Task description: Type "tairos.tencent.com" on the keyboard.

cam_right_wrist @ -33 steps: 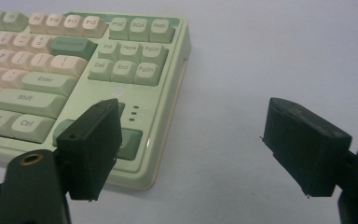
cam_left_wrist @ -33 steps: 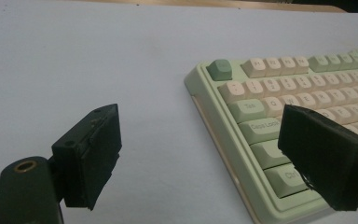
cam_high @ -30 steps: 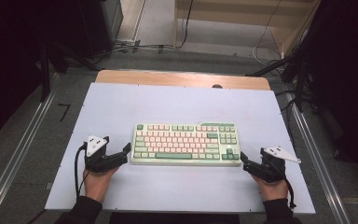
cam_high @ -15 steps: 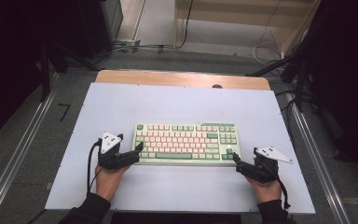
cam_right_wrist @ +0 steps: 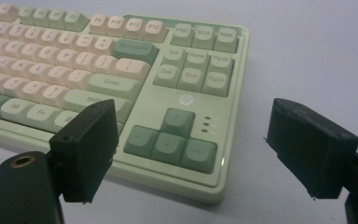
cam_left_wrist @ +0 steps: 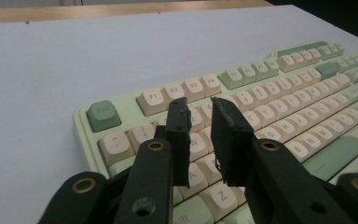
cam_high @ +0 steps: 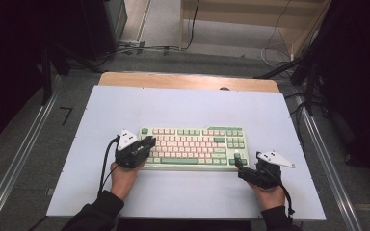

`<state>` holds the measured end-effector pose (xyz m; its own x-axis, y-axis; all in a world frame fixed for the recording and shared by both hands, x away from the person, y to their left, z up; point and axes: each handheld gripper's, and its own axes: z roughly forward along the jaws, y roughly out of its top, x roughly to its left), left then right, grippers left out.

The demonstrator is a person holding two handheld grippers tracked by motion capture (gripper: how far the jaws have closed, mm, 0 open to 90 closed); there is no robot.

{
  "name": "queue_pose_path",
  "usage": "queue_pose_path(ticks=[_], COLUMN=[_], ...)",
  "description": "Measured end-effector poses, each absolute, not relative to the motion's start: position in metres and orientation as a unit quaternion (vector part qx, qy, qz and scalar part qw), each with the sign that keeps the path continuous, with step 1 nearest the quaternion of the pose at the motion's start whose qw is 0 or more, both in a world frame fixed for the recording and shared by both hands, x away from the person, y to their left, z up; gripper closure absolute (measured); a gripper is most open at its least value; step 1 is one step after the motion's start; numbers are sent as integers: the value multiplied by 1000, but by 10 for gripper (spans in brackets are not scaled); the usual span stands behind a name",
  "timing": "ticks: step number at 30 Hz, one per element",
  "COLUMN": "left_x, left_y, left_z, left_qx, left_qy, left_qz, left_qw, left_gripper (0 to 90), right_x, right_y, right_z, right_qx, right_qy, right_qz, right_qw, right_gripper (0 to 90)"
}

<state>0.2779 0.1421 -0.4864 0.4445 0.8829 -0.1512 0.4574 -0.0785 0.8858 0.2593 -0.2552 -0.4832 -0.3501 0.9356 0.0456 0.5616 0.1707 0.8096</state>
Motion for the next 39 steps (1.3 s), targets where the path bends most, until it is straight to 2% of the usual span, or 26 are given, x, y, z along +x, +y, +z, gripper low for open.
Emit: queue_pose_path(ticks=[1,2,8,21,39], left_x=[279,282,292,307,310], left_y=[140,137,118,86,80], left_z=[-486,-485,-489,-491,-492], left_qx=[702,706,730,752,764], left_qy=[477,473,460,450,457], left_qz=[220,217,192,178,173], left_qw=[482,481,468,447,422], left_gripper=[893,900,900,900,900], right_x=[260,260,261,258,255], right_y=[-254,-252,-246,-248,-251], right_z=[-483,-483,-484,-484,-484], right_qx=[515,514,508,510,516], right_qy=[726,727,731,732,729], right_qz=[386,385,384,378,376], right_qw=[242,243,244,248,248], right_gripper=[149,149,149,149,149])
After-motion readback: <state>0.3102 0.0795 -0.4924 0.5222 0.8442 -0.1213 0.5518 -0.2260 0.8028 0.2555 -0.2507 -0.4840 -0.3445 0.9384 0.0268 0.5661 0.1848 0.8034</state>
